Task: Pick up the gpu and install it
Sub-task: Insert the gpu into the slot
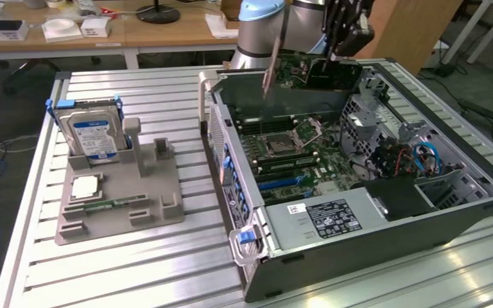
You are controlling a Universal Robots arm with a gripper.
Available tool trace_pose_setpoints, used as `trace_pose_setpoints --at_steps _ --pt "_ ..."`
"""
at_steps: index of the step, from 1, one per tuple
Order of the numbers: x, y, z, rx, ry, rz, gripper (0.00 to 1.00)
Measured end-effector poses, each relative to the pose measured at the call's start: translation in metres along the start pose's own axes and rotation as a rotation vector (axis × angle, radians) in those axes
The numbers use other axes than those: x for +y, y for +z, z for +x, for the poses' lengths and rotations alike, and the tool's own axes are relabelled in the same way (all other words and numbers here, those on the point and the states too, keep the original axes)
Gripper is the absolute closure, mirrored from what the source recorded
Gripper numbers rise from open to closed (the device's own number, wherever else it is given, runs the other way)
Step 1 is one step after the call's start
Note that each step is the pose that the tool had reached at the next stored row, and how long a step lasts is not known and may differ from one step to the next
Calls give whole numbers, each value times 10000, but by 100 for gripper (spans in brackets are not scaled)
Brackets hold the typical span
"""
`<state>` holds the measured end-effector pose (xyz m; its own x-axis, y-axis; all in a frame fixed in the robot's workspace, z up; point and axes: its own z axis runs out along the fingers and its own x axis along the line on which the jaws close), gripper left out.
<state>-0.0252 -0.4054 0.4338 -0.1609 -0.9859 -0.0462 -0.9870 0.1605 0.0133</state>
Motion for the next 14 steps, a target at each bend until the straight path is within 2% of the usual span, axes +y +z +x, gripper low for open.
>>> trace_pose_setpoints --at_steps 4,6,8,14 --pt "-1 9 1 -49 -361 303 74" --pt "-1 16 3 -65 -501 404 74" --pt "-1 45 5 -71 -513 429 74" --pt "-5 136 32 -70 -294 440 74"
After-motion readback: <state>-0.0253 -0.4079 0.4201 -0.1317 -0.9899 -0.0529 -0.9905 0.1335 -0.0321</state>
